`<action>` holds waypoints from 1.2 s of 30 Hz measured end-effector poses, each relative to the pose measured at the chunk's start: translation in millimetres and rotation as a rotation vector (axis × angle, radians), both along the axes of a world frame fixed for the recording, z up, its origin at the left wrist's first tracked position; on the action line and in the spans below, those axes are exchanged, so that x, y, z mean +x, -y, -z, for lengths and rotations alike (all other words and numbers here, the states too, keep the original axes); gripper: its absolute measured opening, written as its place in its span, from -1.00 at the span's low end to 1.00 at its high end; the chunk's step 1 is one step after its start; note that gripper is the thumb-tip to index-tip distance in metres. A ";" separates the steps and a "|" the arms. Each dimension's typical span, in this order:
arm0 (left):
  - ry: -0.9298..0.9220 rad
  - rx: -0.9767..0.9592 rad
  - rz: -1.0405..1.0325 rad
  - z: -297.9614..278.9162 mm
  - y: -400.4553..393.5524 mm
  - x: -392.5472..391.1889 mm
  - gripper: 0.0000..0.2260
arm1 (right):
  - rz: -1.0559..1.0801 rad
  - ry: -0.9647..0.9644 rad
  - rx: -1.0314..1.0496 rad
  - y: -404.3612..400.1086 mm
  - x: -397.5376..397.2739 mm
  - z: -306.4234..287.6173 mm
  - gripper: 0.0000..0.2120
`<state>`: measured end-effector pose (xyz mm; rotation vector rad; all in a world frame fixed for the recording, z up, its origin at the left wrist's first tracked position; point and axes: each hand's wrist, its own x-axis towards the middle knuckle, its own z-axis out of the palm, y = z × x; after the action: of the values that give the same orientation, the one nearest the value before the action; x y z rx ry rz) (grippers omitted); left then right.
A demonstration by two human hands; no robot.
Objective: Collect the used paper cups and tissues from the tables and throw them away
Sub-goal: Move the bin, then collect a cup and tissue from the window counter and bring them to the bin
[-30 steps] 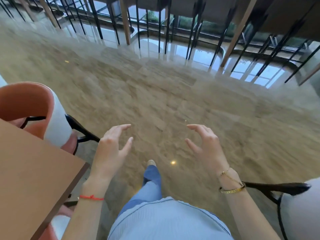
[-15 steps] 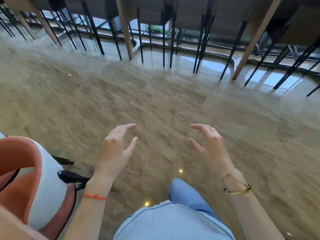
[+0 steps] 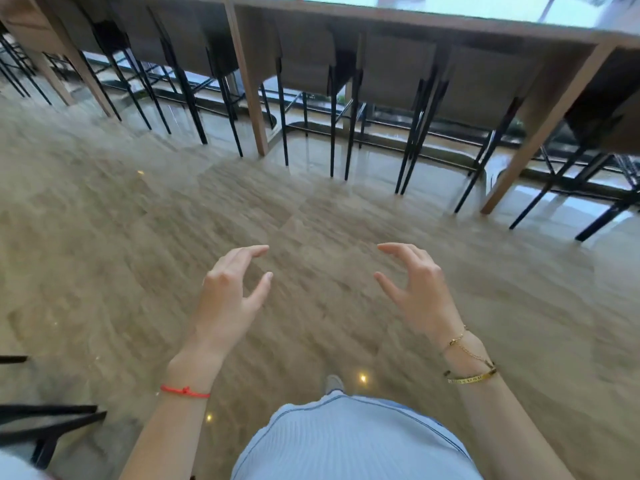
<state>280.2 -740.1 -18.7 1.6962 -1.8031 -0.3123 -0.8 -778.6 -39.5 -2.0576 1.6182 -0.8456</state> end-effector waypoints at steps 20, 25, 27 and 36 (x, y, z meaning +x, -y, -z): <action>-0.014 0.011 -0.007 -1.2 443.7 42.9 -0.68 | -0.028 -0.008 -0.011 448.9 50.9 -9.1 -0.61; -0.005 0.001 0.001 -11.7 563.6 69.2 -0.67 | -0.030 -0.005 -0.010 566.0 81.7 -19.1 -0.62; 0.000 0.009 -0.001 -14.7 606.7 78.8 -0.66 | -0.020 0.002 0.001 606.8 90.9 -20.3 -0.62; -0.001 0.071 -0.025 -5.5 774.6 110.7 -0.66 | -0.018 -0.004 0.060 777.6 121.0 -8.5 -0.59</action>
<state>390.9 -1514.7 -13.2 1.7662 -1.7880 -0.3704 120.1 -1556.2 -31.0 -2.0312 1.6044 -0.7784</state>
